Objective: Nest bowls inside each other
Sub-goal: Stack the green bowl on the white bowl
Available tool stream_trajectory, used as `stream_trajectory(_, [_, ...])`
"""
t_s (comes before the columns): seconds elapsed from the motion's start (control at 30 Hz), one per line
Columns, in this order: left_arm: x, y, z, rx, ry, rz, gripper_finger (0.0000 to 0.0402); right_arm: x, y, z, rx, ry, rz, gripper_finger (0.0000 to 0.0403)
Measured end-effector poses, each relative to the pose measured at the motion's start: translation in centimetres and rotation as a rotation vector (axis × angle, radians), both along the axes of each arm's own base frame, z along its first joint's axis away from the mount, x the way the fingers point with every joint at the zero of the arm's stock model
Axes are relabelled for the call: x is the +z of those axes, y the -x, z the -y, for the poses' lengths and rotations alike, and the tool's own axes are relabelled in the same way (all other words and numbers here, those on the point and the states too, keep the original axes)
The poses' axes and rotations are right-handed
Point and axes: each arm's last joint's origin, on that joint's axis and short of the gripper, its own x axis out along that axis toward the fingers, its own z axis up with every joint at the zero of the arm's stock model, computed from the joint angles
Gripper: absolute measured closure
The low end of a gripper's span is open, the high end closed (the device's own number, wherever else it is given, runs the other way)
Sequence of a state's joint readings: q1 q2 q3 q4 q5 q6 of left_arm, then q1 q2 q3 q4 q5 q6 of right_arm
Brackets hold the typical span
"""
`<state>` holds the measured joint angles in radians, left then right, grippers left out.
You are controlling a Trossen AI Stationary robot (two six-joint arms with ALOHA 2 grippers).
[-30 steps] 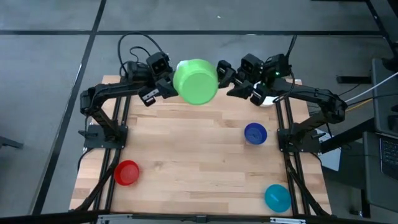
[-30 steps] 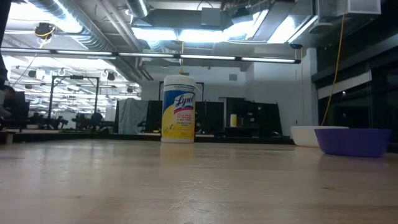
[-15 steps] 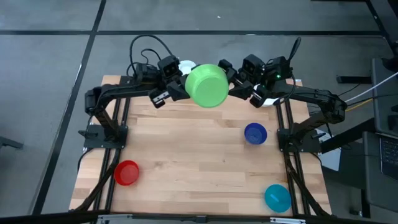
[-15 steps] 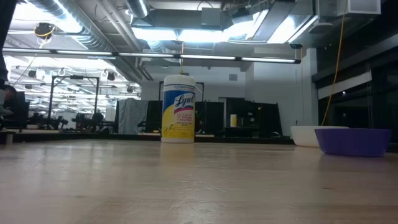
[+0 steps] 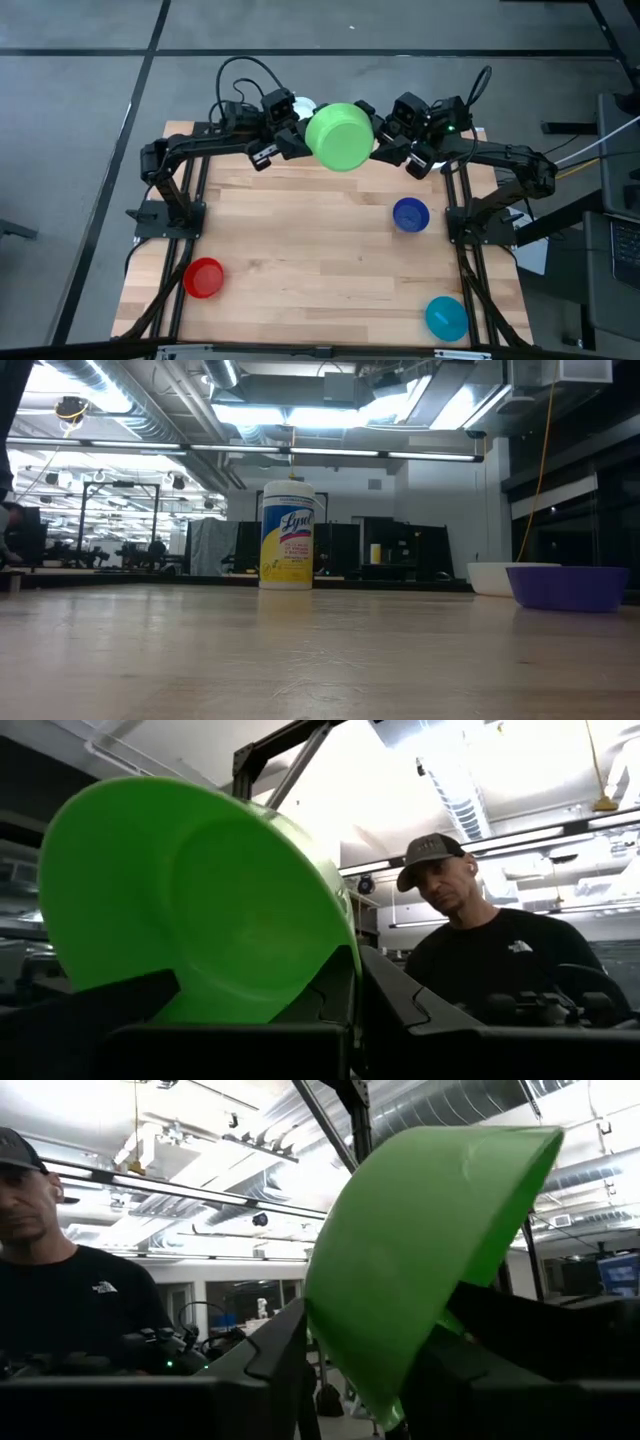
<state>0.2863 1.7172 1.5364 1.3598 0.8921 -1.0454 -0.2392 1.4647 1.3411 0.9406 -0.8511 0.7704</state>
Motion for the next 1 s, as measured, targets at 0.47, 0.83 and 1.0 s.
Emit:
stream_trajectory(0.47, [-0.4, -0.3, -1.6, -0.03, 0.028, -0.166, 0.0331, 1.3, 0.7, -0.5, 0.051, 0.085, 0.078, 0.0399])
stream_trajectory(0.83, [-2.4, 0.0, -7.6, 0.024, 0.019, -0.534, 0.0266, 4.8, 2.3, -0.1, 0.064, 0.155, 0.149, 0.0401])
stream_trajectory(1.0, [-2.3, 2.1, -11.3, 0.127, 0.043, -0.555, 0.0275, 3.1, 0.9, 1.8, 0.036, 0.143, -0.096, 0.0401])
